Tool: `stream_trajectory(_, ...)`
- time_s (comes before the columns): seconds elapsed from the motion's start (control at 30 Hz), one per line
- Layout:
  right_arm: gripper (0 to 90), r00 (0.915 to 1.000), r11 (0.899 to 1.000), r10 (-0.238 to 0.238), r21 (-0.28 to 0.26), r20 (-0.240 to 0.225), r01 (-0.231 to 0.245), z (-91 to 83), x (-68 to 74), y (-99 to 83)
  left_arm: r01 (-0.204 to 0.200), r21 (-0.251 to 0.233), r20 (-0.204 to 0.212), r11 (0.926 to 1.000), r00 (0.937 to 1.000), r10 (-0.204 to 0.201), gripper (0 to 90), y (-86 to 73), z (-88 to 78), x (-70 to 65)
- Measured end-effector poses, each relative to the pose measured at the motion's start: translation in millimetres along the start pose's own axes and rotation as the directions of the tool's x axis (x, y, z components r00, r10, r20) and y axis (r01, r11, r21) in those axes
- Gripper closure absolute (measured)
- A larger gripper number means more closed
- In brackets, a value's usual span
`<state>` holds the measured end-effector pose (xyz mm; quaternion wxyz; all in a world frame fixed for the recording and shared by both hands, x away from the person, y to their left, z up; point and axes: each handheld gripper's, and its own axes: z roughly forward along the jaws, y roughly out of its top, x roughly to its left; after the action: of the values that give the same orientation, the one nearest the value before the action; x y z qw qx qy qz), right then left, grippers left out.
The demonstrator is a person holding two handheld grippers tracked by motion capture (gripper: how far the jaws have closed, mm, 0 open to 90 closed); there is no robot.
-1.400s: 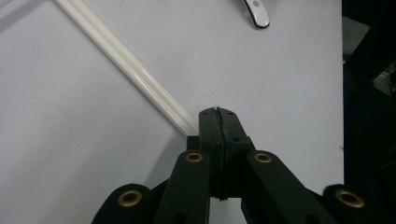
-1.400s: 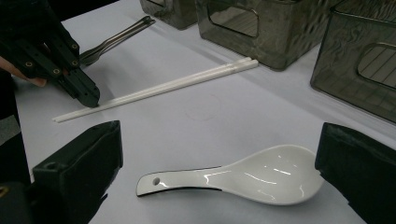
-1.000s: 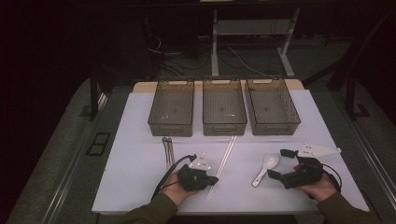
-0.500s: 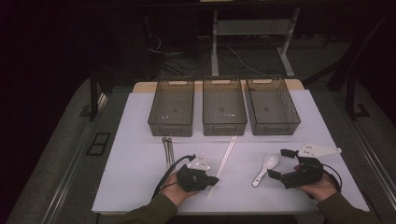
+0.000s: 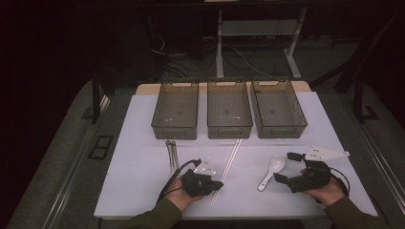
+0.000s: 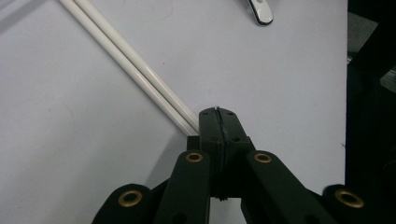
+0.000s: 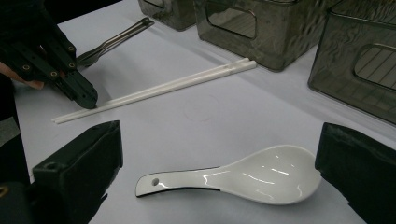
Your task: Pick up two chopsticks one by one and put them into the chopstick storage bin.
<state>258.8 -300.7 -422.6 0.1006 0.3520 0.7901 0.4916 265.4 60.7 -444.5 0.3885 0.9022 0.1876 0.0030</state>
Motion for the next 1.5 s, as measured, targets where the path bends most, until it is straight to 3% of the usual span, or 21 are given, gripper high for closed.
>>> stream_trajectory(0.1, 0.9, 1.0, 1.0, 0.001, 0.0, 0.0, -0.001, -0.1, 0.0, 0.0, 0.003, 0.001, -0.005, 1.0, 1.0, -0.003, 88.7, -0.1, -0.4, -0.7)
stream_trajectory(0.33, 0.8, 1.0, 1.0, 0.002, 0.0, 0.001, -0.002, -0.3, -0.1, 0.0, -0.033, 0.042, -0.005, 0.9986, 0.9995, 0.033, 88.8, 1.0, 5.4, -9.1)
stream_trajectory(0.67, 0.8, 1.0, 1.0, 0.002, -0.003, 0.002, -0.002, -0.9, -0.2, 0.1, -0.023, 0.043, -0.021, 0.9988, 0.9995, 0.024, 88.7, 0.2, 1.2, -6.8)
stream_trajectory(0.8, 0.8, 1.0, 1.0, 0.003, -0.002, 0.002, -0.003, -1.3, -0.3, 0.1, 0.014, 0.016, -0.045, 0.9998, 0.9989, -0.014, 88.3, -0.8, -7.2, -7.2)
stream_trajectory(0.83, 0.8, 1.0, 1.0, 0.003, -0.003, 0.002, -0.003, -1.3, -0.5, 0.1, 0.025, 0.012, -0.057, 0.9996, 0.9981, -0.024, 80.7, -1.3, -8.9, -7.2)
stream_trajectory(0.93, 0.9, 1.0, 1.0, 0.003, -0.002, 0.002, -0.003, -1.1, -0.4, 0.2, 0.043, 0.019, -0.086, 0.9989, 0.9955, -0.041, 76.0, -2.4, -10.3, -6.8)
stream_trajectory(1.0, 0.8, 1.0, 1.0, 0.001, -0.002, 0.003, -0.001, -0.9, -0.1, 0.3, 0.05, 0.025, -0.1, 0.9984, 0.9938, -0.047, 67.0, -2.7, -8.9, -6.7)
stream_trajectory(1.07, 0.8, 1.0, 1.0, 0.002, -0.003, 0.003, -0.002, -0.9, -0.1, 0.3, 0.043, 0.039, -0.115, 0.9983, 0.9927, -0.038, 64.7, -2.5, -6.5, -7.0)
stream_trajectory(1.4, 0.8, 1.0, 1.0, 0.001, -0.002, 0.003, -0.001, -0.5, -0.2, 0.2, 0.008, 0.063, -0.161, 0.998, 0.9869, 0.002, 68.2, -0.1, -1.2, -11.7)
stream_trajectory(1.5, 0.9, 1.0, 1.0, 0.001, -0.002, 0.004, -0.001, -0.8, -0.1, 0.2, 0.012, 0.07, -0.166, 0.9975, 0.9862, 0.0, 75.3, -0.5, -2.8, -10.6)
